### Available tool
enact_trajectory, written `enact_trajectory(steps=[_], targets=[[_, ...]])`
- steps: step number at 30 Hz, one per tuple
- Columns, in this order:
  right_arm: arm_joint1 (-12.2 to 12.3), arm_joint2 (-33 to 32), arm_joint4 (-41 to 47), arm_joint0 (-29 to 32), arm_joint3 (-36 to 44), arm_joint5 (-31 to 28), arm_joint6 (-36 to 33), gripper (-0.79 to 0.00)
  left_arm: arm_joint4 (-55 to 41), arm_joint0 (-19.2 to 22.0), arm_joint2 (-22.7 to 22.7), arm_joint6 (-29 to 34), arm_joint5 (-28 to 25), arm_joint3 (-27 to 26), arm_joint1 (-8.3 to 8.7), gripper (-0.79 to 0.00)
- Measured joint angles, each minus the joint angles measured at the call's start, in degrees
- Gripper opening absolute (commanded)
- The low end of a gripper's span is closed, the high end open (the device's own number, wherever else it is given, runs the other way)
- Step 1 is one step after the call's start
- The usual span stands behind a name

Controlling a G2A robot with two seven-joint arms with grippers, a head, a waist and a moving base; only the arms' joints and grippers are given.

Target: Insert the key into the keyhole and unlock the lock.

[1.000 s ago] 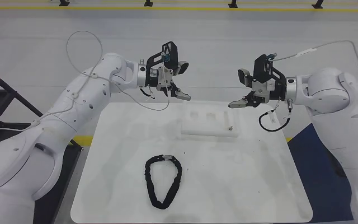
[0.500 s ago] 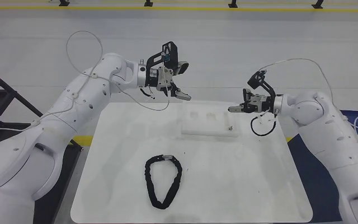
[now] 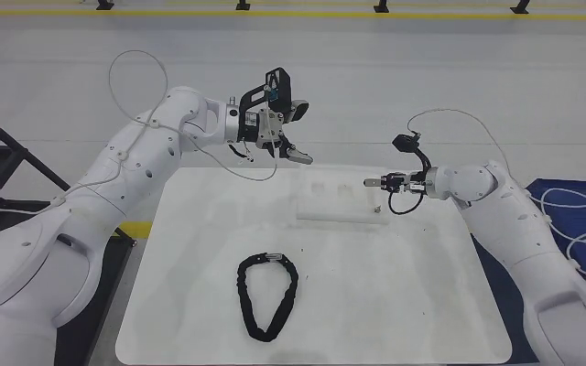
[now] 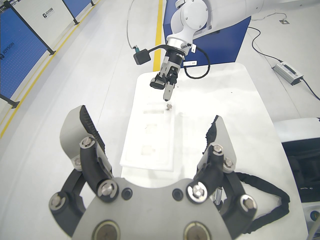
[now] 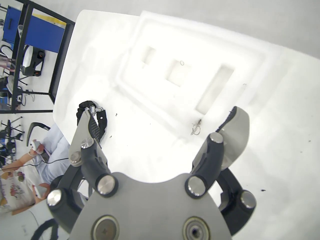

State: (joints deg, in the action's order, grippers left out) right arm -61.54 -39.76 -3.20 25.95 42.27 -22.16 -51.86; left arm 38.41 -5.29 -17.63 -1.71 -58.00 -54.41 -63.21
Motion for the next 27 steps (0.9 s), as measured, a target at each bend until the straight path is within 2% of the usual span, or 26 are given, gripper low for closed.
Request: enact_trajectory(steps=[8, 27], targets=[[-3.4, 2.7, 1.6, -2.2, -6.7, 4.9, -3.7, 0.000, 0.0, 0.0, 0.0, 0.0, 0.0, 0.0, 0.00, 0.000], [-3.5, 2.7, 1.7, -2.1, -6.8, 5.0, -3.7, 0.000, 0.0, 0.0, 0.0, 0.0, 0.0, 0.0, 0.00, 0.000]])
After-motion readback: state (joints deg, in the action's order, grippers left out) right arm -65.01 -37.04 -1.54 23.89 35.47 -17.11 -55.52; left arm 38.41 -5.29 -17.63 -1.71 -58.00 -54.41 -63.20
